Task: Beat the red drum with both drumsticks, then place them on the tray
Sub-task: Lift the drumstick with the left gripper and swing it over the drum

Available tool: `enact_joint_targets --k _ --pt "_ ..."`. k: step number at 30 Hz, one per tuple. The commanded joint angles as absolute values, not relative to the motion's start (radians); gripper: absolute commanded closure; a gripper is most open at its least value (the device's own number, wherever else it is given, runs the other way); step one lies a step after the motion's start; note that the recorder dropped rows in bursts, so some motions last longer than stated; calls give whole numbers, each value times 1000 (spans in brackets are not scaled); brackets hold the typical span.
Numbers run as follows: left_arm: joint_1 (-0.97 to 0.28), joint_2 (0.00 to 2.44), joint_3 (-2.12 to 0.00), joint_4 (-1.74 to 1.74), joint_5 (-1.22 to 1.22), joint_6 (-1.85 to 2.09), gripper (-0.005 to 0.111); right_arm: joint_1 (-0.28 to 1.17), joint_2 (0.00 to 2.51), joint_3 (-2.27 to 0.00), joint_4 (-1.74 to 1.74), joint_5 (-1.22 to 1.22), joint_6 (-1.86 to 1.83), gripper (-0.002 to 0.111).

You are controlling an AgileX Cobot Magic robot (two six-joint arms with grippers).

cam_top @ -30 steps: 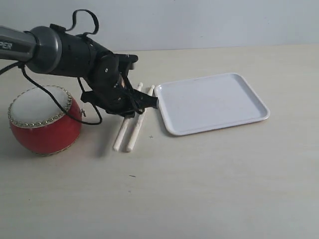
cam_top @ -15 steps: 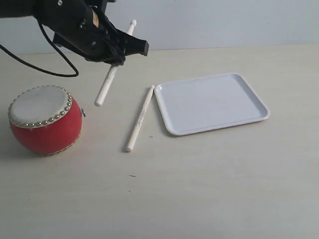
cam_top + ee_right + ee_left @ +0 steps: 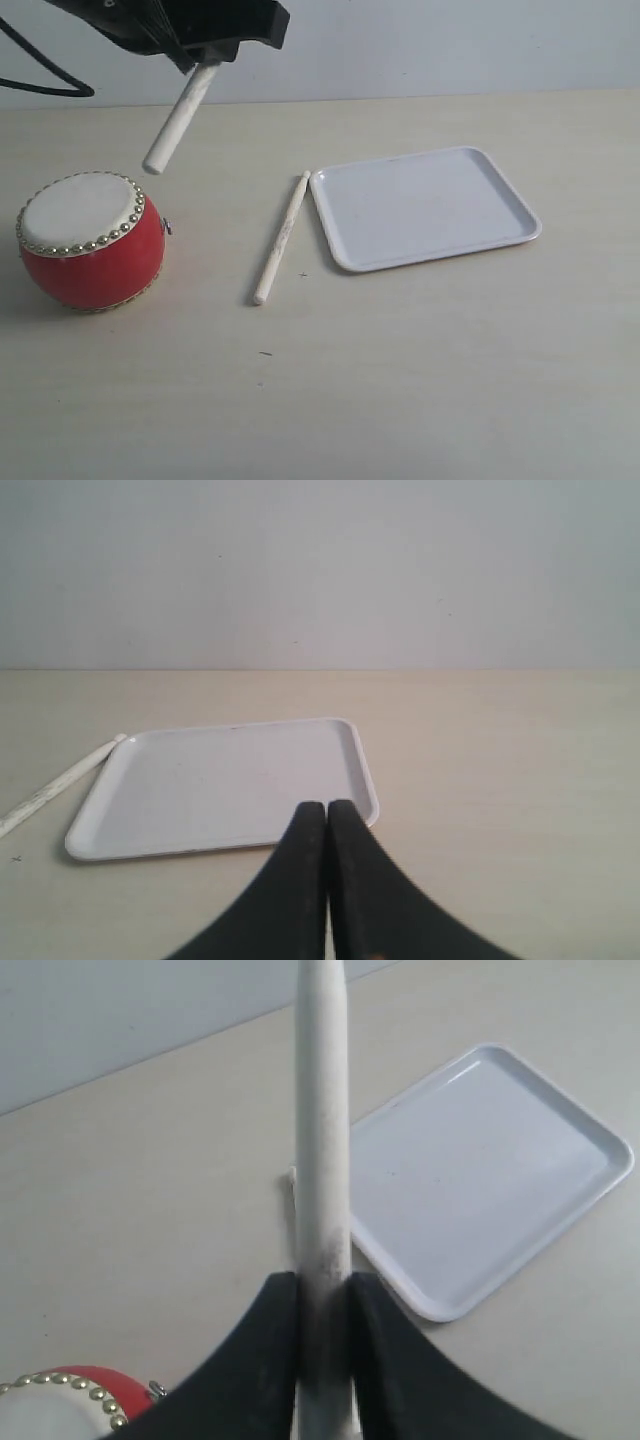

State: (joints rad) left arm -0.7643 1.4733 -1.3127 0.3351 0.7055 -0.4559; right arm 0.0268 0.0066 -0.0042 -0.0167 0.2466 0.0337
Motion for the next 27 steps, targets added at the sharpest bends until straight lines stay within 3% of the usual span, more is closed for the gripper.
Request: enact_joint_targets --k 1,15,27 --pt "-778 1387 -1261 350 708 -470 107 23 0 0 -23 245 29 108" --pt "-778 1187 -1035 352 690 -495 107 23 0 0 -23 230 26 108" --pt "-778 1051 -772 352 515 -572 107 23 0 0 121 117 217 108"
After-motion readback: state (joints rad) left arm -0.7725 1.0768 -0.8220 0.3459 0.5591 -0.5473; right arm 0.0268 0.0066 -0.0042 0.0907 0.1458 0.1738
